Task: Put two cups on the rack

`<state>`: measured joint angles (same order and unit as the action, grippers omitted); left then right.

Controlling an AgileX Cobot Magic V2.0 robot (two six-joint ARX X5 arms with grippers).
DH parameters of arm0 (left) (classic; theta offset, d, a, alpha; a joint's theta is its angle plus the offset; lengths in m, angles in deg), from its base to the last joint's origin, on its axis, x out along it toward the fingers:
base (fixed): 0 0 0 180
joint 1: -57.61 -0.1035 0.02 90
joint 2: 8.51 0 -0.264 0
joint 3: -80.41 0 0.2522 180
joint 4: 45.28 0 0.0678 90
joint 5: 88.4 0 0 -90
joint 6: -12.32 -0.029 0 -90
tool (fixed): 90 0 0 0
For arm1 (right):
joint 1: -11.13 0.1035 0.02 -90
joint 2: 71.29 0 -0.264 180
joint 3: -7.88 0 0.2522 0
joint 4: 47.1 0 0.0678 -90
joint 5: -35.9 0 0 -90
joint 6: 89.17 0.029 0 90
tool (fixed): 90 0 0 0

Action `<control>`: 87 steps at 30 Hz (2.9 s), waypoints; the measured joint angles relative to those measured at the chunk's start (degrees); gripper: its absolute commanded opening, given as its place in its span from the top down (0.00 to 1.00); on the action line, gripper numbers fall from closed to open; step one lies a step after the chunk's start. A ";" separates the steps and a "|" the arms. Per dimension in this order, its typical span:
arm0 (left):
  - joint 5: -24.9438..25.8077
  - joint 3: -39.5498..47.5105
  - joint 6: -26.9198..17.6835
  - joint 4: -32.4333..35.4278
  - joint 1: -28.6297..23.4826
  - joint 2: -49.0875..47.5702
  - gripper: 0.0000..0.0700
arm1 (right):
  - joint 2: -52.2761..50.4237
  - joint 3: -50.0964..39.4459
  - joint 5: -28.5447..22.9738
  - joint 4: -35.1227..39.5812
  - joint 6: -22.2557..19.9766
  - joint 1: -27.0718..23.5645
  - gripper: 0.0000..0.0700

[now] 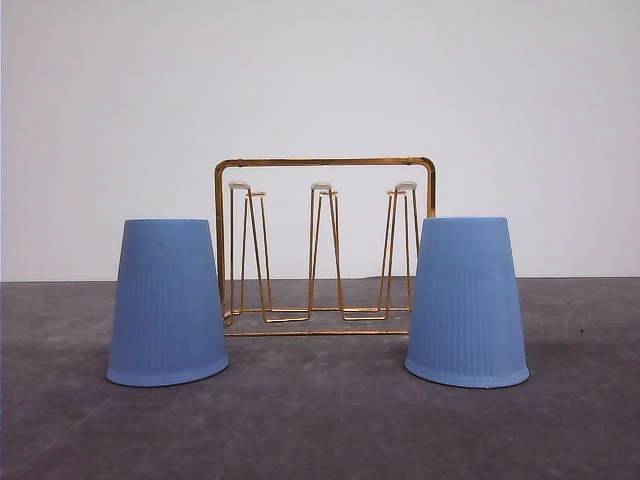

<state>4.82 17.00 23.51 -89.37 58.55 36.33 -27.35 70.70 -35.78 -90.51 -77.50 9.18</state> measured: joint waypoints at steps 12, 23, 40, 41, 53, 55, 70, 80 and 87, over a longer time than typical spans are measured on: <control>0.04 -13.33 -11.43 -8.77 1.60 20.42 0.99 | 18.85 5.70 -1.91 -6.41 -12.76 2.31 0.99; 0.05 -13.33 -13.11 -10.17 1.98 21.16 0.14 | 19.01 5.70 -1.87 -7.58 -13.62 2.27 0.08; 7.52 -13.46 -8.43 -8.18 17.60 30.98 0.13 | 19.01 5.70 -1.87 -6.93 -13.65 2.30 0.04; 7.52 -13.46 -8.38 -7.41 18.90 32.05 0.13 | 19.01 5.70 -1.87 -6.93 -13.65 2.30 0.04; 7.23 -13.46 -7.13 -4.57 26.13 41.32 0.13 | 19.01 5.70 -1.87 -6.93 -13.64 2.30 0.04; 7.18 -13.46 -7.07 -4.71 26.37 42.55 0.13 | 19.01 5.70 -1.87 -6.93 -13.65 2.30 0.04; 5.42 -14.17 -6.00 -5.63 26.67 43.65 0.58 | 19.01 5.70 -1.87 -6.93 -13.65 2.30 0.04; 5.51 -27.79 -7.62 -18.05 26.67 44.04 0.57 | 19.01 5.70 -1.87 -6.93 -13.65 2.30 0.04; 3.48 -42.59 -8.77 -21.39 26.67 44.04 0.55 | 19.01 5.70 -1.87 -6.93 -13.64 2.30 0.04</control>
<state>8.30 -25.60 14.75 -110.76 85.22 80.37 -8.33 76.40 -37.66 -97.44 -91.14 11.47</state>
